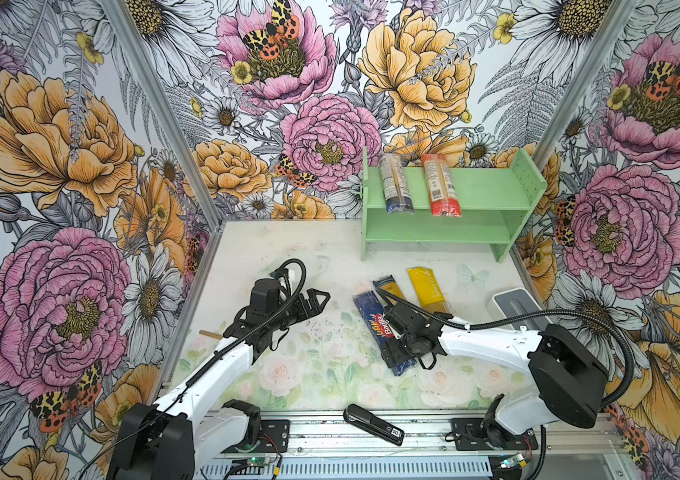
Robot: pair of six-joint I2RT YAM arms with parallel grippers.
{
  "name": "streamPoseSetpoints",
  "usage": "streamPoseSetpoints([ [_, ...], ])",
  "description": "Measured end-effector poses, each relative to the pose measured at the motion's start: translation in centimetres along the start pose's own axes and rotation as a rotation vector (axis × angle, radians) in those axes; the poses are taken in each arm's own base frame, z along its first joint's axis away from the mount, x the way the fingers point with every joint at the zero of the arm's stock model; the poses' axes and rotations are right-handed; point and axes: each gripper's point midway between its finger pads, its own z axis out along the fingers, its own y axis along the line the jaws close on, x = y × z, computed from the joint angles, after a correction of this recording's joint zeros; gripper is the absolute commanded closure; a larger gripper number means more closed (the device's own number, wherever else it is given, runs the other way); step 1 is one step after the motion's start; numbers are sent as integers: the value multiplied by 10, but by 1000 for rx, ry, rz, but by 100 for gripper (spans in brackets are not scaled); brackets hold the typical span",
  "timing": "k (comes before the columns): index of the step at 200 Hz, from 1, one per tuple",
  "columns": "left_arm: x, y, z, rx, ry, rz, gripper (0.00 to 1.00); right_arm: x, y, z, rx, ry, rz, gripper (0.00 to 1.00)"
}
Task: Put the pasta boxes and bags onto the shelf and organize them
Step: 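Lower the open right gripper over the Barilla box's near end, then close the right gripper on the Barilla box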
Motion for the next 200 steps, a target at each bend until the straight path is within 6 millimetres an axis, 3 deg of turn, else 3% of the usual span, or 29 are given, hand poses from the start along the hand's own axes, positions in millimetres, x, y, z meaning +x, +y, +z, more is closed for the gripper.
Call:
streamPoseSetpoints([
  [66, 1, 2, 0, -3, 2, -2, 1, 9, 2, 12, 39, -10, -36, 9],
  [200, 2, 3, 0, -6, 4, -4, 1, -3, 5, 17, 59, -112, -23, 17],
])
